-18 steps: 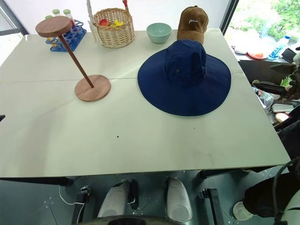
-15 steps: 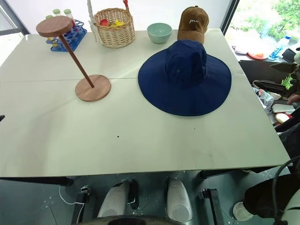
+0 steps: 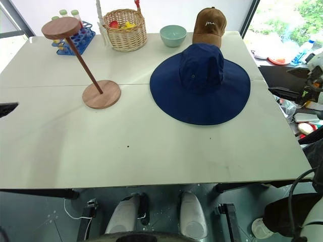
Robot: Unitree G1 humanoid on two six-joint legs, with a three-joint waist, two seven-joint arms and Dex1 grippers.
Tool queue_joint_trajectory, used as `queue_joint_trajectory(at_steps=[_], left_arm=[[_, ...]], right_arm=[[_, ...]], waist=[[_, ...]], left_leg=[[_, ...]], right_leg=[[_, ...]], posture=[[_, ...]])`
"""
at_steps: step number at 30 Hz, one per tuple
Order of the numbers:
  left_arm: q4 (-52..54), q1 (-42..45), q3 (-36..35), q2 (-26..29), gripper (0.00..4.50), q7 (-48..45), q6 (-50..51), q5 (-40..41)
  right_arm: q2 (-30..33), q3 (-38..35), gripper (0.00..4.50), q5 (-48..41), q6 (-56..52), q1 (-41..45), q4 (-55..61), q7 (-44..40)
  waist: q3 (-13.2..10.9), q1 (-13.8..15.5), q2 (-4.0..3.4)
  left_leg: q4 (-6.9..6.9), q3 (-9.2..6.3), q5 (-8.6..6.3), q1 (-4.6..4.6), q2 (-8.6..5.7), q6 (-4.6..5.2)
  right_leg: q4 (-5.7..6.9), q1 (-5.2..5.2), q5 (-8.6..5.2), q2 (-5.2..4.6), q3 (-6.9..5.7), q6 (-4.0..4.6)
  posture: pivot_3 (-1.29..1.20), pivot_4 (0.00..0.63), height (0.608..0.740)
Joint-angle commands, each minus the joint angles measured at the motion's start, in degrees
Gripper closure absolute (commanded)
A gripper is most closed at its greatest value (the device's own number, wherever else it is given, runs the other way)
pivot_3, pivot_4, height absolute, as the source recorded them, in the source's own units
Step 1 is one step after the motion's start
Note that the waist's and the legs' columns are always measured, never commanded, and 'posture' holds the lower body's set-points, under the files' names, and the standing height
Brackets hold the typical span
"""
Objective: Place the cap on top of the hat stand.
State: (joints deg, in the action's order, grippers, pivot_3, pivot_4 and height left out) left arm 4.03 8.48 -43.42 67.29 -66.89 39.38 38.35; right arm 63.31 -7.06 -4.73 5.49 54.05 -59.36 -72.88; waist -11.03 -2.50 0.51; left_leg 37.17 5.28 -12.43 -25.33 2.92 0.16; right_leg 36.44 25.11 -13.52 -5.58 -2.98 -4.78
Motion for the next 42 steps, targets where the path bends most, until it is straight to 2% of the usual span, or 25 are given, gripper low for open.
queue_joint_trajectory(at_steps=[1,4,7,11,15,18,23,27,33,42], left_arm=[[4.19,7.16,4.78,1.68,0.03,1.57,6.5,8.45],[5.36,14.88,11.46,1.23,0.03,2.47,9.84,12.18],[4.56,23.93,18.48,-0.37,0.03,2.75,14.32,16.14],[5.36,29.6,27.3,-1.65,0.03,-0.44,15.5,15.78],[5.31,31.23,32.54,-1.98,0.03,-3.69,13.64,13.4],[3.71,33.6,35.33,-3.42,0.03,-4.56,12.79,11.62],[2.69,36.55,37.36,-5.79,0.03,-5.33,13.02,10.49],[3.28,36.99,37.61,-6.87,0.03,-5.44,13.36,10.31],[3.67,36.67,37.01,-6.9,0.03,-5.54,13.18,9.94],[4.04,35.86,34.83,-6.64,0.03,-4.87,13.09,9.9]], right_arm=[[0.24,0.23,0.0,1.12,0.27,-2.94,7.89,3.77],[-0.15,-1.61,0.0,0.54,-1.77,-11.69,20.06,7.77],[-1.78,-4.99,0.0,-0.36,-5.3,-25.24,39.24,12.77],[-6.93,-6.75,0.0,3.04,-12.24,-39.9,64.14,21.75],[-11.5,-4.28,0.0,8.78,-15.07,-48.43,77.56,28.61],[-14.25,-0.23,0.0,14.75,-14.12,-52.03,81.3,33.4],[-16.77,6.06,0.0,21.84,-12.48,-53.49,80.18,37.67],[-18.5,10.13,0.0,27.77,-10.31,-51.14,74.45,42.66],[-22.15,15.74,0.0,36.22,-6.79,-43.0,58.95,53.29],[-26.41,19.4,0.0,40.47,0.52,-29.22,34.31,70.19]], waist=[[0.0,0.0,0.0],[0.02,0.23,0.03],[0.03,0.98,0.06],[0.08,1.7,0.0],[0.09,1.85,0.07],[0.15,1.93,0.25],[0.14,1.87,0.26],[0.13,1.62,0.3],[0.27,1.45,0.69],[0.52,1.61,1.15]], left_leg=[[0.0,0.0,0.01,0.0,0.0,-0.02],[0.01,-0.02,0.07,0.01,-0.02,-0.1],[0.14,-0.13,0.12,0.03,-0.06,-0.18],[0.2,-0.13,0.24,0.18,-0.07,-0.36],[0.22,-0.23,0.27,0.25,-0.07,-0.41],[0.22,-0.35,0.27,0.25,-0.07,-0.4],[0.3,-0.37,0.27,0.18,-0.08,-0.39],[0.29,-0.43,0.27,0.18,-0.07,-0.38],[0.3,-0.52,0.27,0.29,-0.05,-0.38],[0.28,-0.54,0.27,0.61,-0.05,-0.38]], right_leg=[[0.01,0.0,0.01,0.01,0.0,-0.02],[0.12,-0.01,0.11,0.01,0.0,-0.22],[0.51,0.01,0.08,0.02,0.0,-0.27],[0.75,-0.01,0.07,0.04,0.05,-0.28],[0.69,-0.12,0.04,0.1,0.05,-0.25],[0.65,-0.17,-0.03,0.14,0.01,-0.2],[0.62,-0.19,-0.12,0.14,0.01,-0.06],[0.64,-0.19,-0.12,0.18,0.01,-0.07],[0.64,-0.3,-0.13,0.23,0.01,-0.04],[0.6,-0.64,-0.16,0.22,0.01,0.03]], posture=[[0.0,0.15,0.74],[0.0,0.15,0.74],[0.0,0.15,0.74],[0.0,0.15,0.74],[0.0,0.15,0.74],[0.0,0.15,0.74],[0.0,0.15,0.74],[0.0,0.15,0.74],[0.0,0.15,0.74],[0.0,0.15,0.74]])
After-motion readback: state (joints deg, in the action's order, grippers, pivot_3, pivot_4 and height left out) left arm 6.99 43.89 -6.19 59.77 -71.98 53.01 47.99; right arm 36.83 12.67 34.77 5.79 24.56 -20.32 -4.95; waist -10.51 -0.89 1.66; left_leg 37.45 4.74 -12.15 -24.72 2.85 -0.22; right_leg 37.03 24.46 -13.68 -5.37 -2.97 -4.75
